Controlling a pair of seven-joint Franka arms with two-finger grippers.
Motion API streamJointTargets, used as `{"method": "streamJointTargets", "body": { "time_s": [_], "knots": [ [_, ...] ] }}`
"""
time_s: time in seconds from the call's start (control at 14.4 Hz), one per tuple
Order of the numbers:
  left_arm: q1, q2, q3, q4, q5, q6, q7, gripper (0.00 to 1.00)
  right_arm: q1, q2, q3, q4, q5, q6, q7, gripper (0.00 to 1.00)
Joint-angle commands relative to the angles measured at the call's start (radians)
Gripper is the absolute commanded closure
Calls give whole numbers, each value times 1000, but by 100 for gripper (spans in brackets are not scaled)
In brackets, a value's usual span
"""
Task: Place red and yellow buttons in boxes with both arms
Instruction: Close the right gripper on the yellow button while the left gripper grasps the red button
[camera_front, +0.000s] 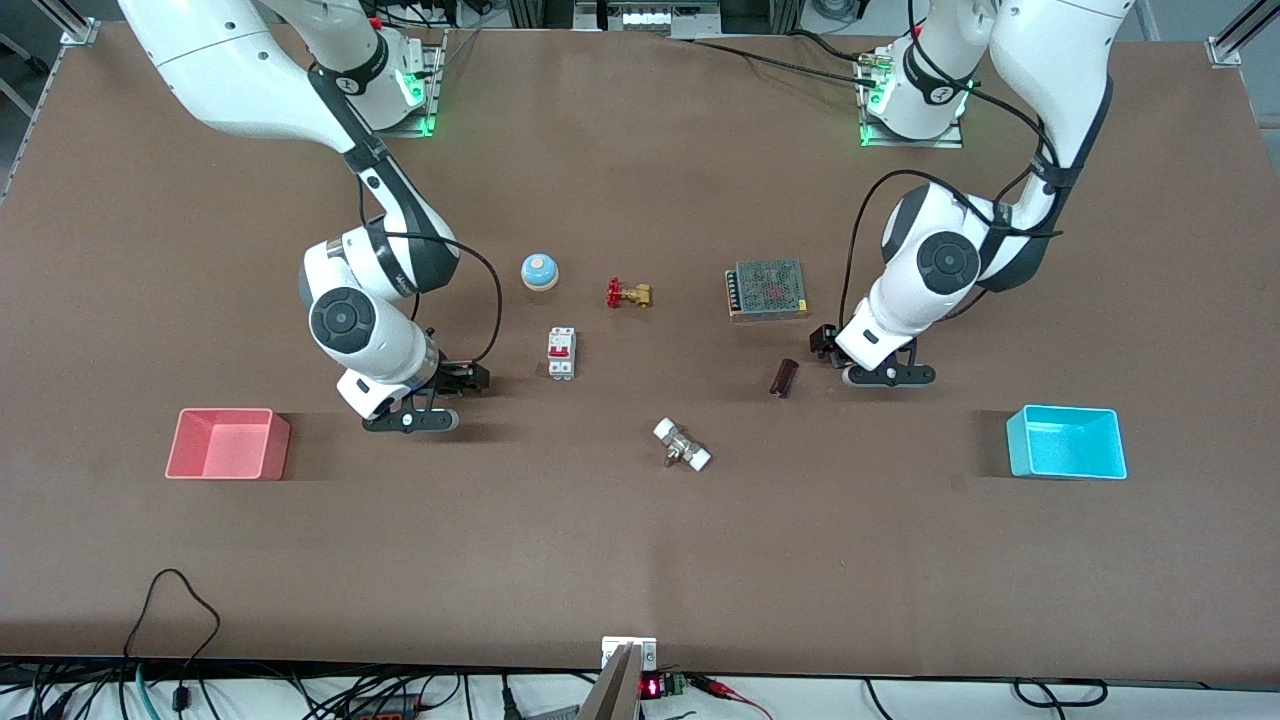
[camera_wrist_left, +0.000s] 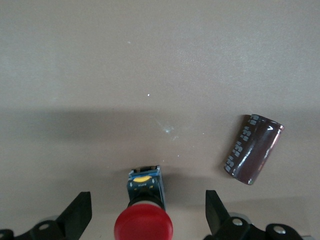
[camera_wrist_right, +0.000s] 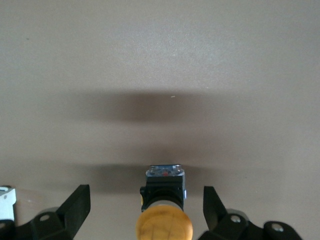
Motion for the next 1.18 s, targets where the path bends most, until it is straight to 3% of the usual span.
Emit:
{"method": "streamJointTargets", "body": {
  "time_s": [0.0, 0.14, 0.35, 0.63, 0.76, 0.97, 1.11],
  "knots": [
    [-3, 12, 3, -17, 0, 42, -13, 0, -7, -22, 7, -48, -20, 6, 15, 0],
    [-3, 15, 3, -17, 0, 42, -13, 4, -9, -26, 18, -51, -20, -12, 12, 0],
    [-3, 20, 3, -20, 0, 42, -14, 22, -15, -31, 29, -54, -20, -39, 10, 0],
    [-2, 26, 3, -19, 0, 42, -16, 64, -23, -31, 29, -54, -20, -39, 4, 1],
    [0, 24, 6, -19, 0, 40, -16, 78, -26, -29, 29, -46, -20, -37, 4, 1],
    [6, -5, 9, -11, 0, 24, -14, 82, -34, -28, 27, -43, -18, -25, 4, 1],
    [14, -51, 10, 44, 0, -100, -13, 83, -34, -26, 29, -43, -20, -25, 4, 1]
  ]
}}
